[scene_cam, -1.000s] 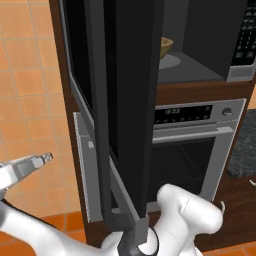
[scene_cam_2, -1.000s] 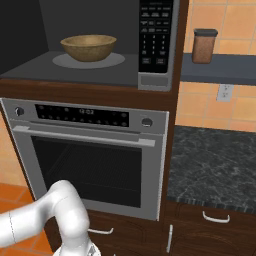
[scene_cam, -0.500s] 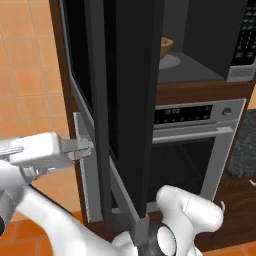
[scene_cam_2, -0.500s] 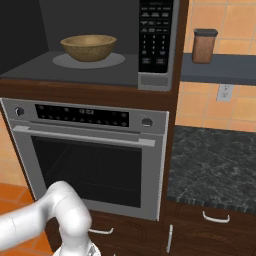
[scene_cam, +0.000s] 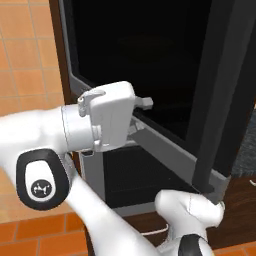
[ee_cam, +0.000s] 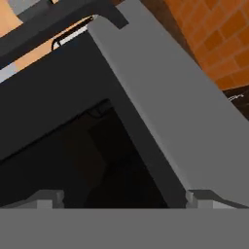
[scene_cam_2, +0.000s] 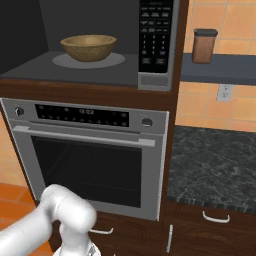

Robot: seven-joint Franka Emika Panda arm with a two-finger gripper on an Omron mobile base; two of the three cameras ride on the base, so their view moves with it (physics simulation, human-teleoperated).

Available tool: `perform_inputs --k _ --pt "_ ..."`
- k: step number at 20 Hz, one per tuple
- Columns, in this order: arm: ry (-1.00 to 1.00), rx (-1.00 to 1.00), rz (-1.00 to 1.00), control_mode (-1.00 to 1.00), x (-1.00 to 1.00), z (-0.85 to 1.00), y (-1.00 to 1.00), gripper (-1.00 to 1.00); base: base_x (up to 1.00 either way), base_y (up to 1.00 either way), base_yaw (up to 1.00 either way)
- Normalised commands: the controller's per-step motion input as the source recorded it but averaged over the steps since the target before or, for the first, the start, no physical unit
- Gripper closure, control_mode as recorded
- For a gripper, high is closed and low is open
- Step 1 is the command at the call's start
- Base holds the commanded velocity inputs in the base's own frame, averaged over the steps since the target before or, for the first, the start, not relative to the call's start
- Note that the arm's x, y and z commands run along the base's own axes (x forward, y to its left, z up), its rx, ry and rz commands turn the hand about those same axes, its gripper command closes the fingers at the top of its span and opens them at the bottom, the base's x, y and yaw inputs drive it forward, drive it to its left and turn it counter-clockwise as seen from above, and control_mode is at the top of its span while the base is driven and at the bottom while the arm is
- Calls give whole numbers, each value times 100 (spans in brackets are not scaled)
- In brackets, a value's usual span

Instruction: Open the microwave, place the bowl with waffle inside the microwave, then close the microwave door and turn it on.

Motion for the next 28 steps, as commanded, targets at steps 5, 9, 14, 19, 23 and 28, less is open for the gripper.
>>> perform_inputs --k 5,9,14,19,23,28 --pt "39 0 15 -100 17 13 -100 -100 0 0 0" --pt "38 0 37 -100 57 0 -95 -100 0 0 0" --pt "41 0 48 -100 92 0 -70 -100 0 0 0" --pt "37 0 56 -100 81 0 -57 -100 0 0 0" --pt "37 0 57 -100 71 0 -57 -100 0 0 0" --pt "35 0 60 -100 62 1 -55 -100 0 0 0"
